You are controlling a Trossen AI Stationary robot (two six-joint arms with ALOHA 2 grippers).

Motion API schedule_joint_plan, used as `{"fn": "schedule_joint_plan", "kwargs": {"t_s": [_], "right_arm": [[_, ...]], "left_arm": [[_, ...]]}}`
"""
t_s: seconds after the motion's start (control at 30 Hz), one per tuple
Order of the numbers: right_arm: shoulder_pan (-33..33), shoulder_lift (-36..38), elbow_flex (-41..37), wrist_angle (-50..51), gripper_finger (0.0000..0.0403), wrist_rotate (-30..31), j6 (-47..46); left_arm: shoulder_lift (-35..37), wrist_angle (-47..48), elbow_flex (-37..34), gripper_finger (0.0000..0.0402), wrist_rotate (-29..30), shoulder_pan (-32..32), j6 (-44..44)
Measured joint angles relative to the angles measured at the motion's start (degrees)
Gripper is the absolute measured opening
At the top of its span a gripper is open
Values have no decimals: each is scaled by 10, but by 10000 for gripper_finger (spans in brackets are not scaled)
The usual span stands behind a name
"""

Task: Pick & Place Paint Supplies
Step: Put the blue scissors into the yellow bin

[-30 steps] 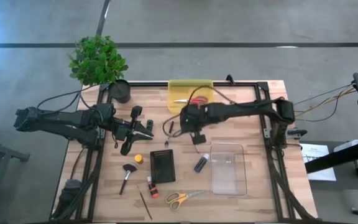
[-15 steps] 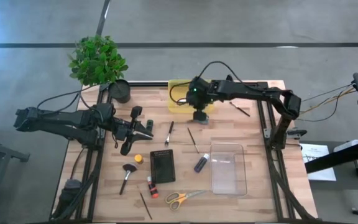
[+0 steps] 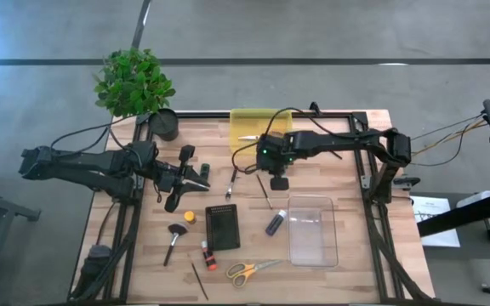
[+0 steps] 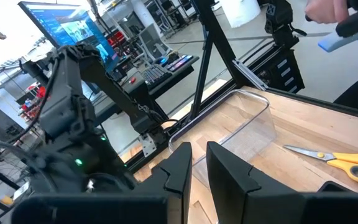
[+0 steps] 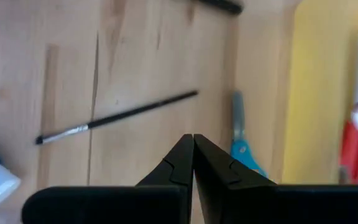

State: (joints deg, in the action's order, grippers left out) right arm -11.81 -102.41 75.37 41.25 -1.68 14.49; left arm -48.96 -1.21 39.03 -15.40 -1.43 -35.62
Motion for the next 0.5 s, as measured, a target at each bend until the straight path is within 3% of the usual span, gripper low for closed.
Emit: {"fn": "schedule_joint_plan", "kwargs": {"t_s": [0.13,0.5], "right_arm": [[-1,0,-27,-18,31,3,-11],[-2,0,-38,-54,190,3,13]], "left_arm": [[0,0,0,57,0,0,0],[0,-2,0,57,0,0,0]]}}
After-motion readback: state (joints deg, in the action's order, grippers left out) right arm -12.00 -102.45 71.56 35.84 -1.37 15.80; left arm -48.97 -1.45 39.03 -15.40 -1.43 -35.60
